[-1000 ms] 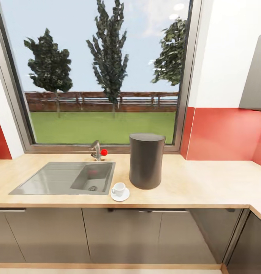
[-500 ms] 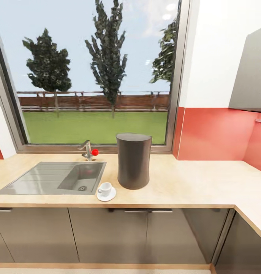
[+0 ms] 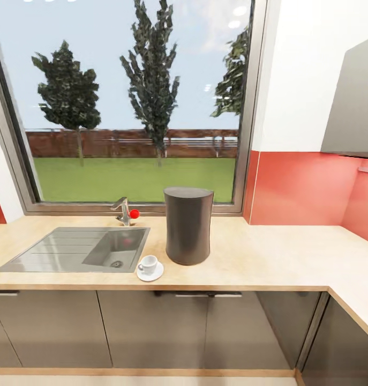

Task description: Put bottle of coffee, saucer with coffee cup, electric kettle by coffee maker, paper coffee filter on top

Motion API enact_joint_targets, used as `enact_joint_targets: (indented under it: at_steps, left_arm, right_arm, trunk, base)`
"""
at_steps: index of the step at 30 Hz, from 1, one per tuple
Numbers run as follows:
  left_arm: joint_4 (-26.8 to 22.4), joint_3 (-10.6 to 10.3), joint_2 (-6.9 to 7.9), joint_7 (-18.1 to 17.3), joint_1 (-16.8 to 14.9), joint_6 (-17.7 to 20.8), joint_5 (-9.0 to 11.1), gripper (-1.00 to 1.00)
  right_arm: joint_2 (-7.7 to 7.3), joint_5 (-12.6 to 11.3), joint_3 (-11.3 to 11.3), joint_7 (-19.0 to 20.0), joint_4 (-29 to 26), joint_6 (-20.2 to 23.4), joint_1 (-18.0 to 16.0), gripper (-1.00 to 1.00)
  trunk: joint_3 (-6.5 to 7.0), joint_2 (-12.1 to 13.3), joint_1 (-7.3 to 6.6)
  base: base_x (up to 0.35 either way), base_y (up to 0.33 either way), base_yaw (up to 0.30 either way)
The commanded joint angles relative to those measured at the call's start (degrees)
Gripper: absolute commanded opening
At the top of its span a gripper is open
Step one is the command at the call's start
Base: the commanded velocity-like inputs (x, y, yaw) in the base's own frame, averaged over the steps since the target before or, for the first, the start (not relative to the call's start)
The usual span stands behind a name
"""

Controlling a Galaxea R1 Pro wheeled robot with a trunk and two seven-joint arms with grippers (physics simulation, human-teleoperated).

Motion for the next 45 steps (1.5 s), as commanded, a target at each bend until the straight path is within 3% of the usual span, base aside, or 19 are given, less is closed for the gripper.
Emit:
enact_joint_targets:
  at_steps: [1,10,28,29,31,32,34,45]
  left_arm:
    - [0.02,0.19,-0.03,-0.02,-0.02,-0.17,-0.06,1.00]
    - [0.05,0.19,-0.04,-0.02,-0.02,-0.12,-0.06,1.00]
    - [-0.01,0.22,0.01,-0.02,-0.02,0.10,-0.15,1.00]
    - [-0.03,0.11,0.29,-0.02,-0.02,0.35,-0.13,1.00]
    - [-0.06,0.10,0.30,-0.02,-0.02,0.36,-0.14,1.00]
    - [-0.09,0.20,0.37,-0.02,-0.02,0.40,-0.01,1.00]
    - [-0.10,0.31,0.39,-0.02,-0.02,0.43,0.06,1.00]
    - [-0.10,0.53,0.48,-0.02,-0.02,0.77,0.28,1.00]
  right_arm:
    - [-0.16,0.54,-0.50,0.07,-0.17,-0.18,-0.01,-1.00]
    - [-0.90,0.26,-0.84,0.05,-0.60,-0.18,-0.01,-1.00]
    - [-0.69,0.14,-1.06,0.09,-2.49,-0.06,-0.01,-1.00]
    - [-0.15,0.07,-1.17,0.30,-11.25,0.15,-0.01,-1.00]
    - [0.00,0.06,-1.17,0.35,-14.33,0.32,-0.01,-1.00]
    - [1.32,0.10,-1.17,0.33,-23.71,0.60,-0.01,-1.00]
    - [1.72,0.14,-1.11,0.46,-30.82,1.16,-0.01,-1.00]
    - [2.20,0.02,-1.02,1.03,-59.03,16.35,-0.01,-1.00]
  trunk:
    - [-0.03,-0.04,0.02]
    - [-0.03,-0.04,0.02]
    - [-0.03,-0.04,0.02]
    - [-0.03,-0.04,0.02]
    - [-0.03,-0.04,0.02]
    - [-0.03,-0.04,0.02]
    - [-0.03,-0.04,0.02]
    - [-0.03,-0.04,0.02]
  base:
    - [-0.001,0.000,0.000]
    - [-0.021,-0.007,0.000]
    - [-0.169,-0.115,0.000]
    - [0.000,0.000,0.000]
    - [0.000,0.000,0.000]
    - [0.000,0.000,0.000]
    - [0.000,0.000,0.000]
    - [0.000,0.000,0.000]
